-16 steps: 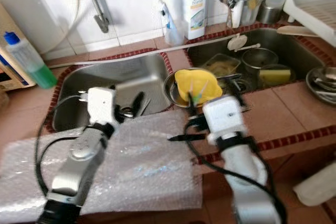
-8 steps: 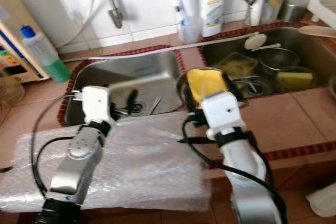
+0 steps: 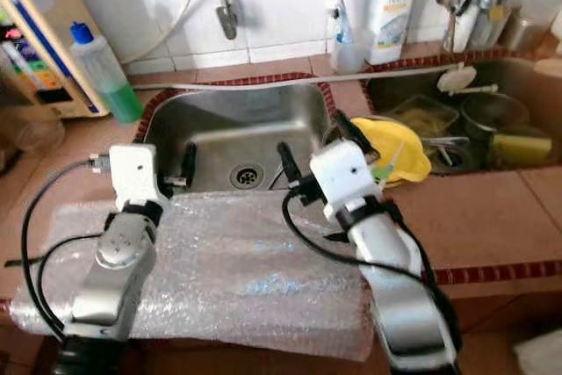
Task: Kitchen organization
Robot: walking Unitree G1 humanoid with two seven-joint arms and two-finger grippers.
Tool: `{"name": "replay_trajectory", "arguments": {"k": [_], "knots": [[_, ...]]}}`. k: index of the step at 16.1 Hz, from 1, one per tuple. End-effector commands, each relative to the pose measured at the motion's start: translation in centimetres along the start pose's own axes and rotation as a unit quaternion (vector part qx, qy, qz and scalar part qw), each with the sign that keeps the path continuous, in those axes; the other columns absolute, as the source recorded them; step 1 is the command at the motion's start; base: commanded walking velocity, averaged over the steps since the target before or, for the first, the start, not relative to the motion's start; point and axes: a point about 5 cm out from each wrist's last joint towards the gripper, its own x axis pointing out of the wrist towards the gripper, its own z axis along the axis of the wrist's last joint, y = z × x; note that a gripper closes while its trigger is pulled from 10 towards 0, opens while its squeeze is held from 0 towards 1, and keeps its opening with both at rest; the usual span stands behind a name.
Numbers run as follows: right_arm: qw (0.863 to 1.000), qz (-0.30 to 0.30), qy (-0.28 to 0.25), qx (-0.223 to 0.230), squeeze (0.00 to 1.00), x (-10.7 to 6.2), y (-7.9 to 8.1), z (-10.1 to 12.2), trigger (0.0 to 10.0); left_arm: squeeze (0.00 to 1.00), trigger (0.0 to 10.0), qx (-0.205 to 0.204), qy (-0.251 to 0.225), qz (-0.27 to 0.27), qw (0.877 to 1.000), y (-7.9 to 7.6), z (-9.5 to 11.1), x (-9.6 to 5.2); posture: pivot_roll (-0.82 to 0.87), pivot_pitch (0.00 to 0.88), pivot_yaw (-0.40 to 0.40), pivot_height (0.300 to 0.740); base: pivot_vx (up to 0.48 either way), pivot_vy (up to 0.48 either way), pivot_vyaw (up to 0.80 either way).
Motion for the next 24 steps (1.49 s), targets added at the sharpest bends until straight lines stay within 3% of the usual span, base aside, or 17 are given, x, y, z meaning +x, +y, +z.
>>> {"name": "replay_trajectory", "arguments": {"k": [1, 7, 14, 18, 21, 23, 24], "knots": [[1.000, 0.026, -0.008, 0.005, 0.00, 0.3, 0.7, 0.1, 10.0, 0.00, 10.0, 0.007, -0.010, 0.014, 1.000, 0.3, 0.3, -0.2, -0.26, 0.098, 0.069, 0.740, 0.000, 0.000, 0.00], [0.996, 0.083, -0.011, -0.002, 0.00, 1.1, 0.9, -0.4, 10.0, 0.00, 10.0, -0.015, -0.010, 0.031, 0.999, -0.3, -0.1, -0.8, -0.23, 0.090, -0.015, 0.740, 0.000, 0.000, 0.00], [0.995, 0.099, -0.011, -0.005, 0.00, 1.0, 1.1, -0.5, 10.0, 0.00, 10.0, -0.026, -0.009, 0.026, 0.999, -0.8, -0.3, -1.0, -0.23, 0.092, -0.021, 0.740, 0.000, 0.000, 0.00], [0.999, 0.044, -0.012, -0.027, 0.00, 0.5, 0.4, -0.6, 10.0, 0.00, 10.0, -0.014, -0.019, -0.026, 0.999, -1.5, 0.1, -0.8, -0.25, 0.093, 0.023, 0.740, 0.000, 0.000, 0.00], [0.997, -0.027, -0.005, -0.066, 0.00, -1.6, -1.2, -0.5, 10.0, 0.00, 10.0, -0.009, -0.025, -0.051, 0.998, -2.0, 0.5, -0.3, -0.27, 0.097, 0.057, 0.740, 0.000, 0.000, 0.00], [0.996, -0.042, -0.007, -0.079, 0.00, -2.4, -1.5, -0.1, 10.0, 0.00, 10.0, -0.011, -0.025, -0.059, 0.998, -2.1, 0.5, -0.3, -0.28, 0.098, 0.064, 0.740, 0.000, 0.000, 0.00], [0.993, -0.047, -0.011, -0.108, 0.00, -3.3, -1.8, 0.4, 10.0, 0.00, 10.0, -0.012, -0.025, -0.068, 0.997, -2.2, 0.6, -0.2, -0.30, 0.105, 0.080, 0.740, 0.000, 0.000, 0.00]]}}
